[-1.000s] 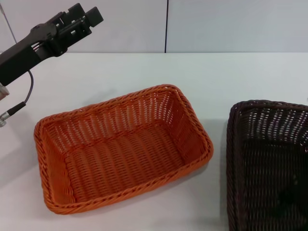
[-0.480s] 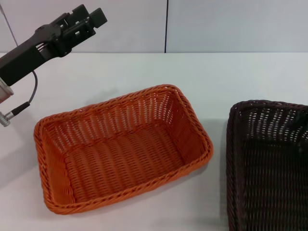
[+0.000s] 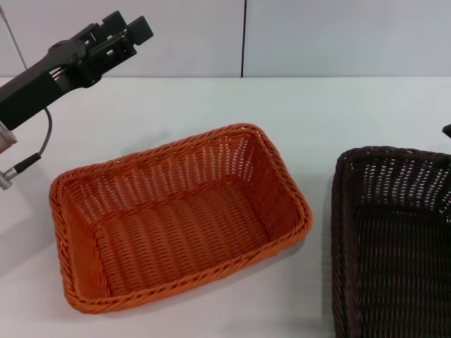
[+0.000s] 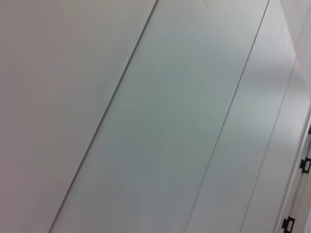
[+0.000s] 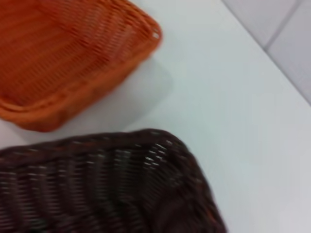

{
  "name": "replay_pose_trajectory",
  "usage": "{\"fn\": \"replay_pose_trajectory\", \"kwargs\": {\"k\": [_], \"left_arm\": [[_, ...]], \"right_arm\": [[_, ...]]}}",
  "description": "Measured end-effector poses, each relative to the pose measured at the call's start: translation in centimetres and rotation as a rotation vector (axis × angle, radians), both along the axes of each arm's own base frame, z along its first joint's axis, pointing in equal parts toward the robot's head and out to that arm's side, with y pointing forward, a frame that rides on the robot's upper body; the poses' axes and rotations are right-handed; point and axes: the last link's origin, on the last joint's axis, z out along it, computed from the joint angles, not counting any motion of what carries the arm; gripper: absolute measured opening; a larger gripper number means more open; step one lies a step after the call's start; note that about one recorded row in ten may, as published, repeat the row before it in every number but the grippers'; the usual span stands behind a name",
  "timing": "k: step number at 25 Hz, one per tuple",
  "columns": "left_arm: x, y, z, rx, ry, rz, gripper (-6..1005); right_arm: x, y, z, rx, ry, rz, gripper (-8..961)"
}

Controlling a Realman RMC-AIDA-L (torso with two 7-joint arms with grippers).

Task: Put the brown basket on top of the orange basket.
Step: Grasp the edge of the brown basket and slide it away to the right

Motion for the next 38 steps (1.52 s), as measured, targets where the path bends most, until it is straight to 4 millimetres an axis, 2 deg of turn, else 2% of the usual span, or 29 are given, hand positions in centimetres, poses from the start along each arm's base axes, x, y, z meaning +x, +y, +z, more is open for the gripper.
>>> {"fn": "replay_pose_trajectory", "kwargs": {"k": [9,17,25,38], "left_arm": [[0.2,0.0,-0.2,-0.013,-0.008,-0.009,830],[0.6,0.1,-0.2,-0.02,-0.013,-0.018,830],[0.8,0.2,-0.4,-0.023,-0.016,-0.022,830],[0.8,0.2,-0.4,-0.026,-0.016,-0.021,829]], "right_arm": [[2.2,1.0,-1.4,0.005,-0.006,-0.025,553],[2.7,1.5,-2.1,-0.001,-0.005,-0.017,550],[3.2,1.8,-3.7,-0.042,-0.002,-0.015,548],[3.8,1.3,-4.9,-0.076,0.019,-0.032,544]]}}
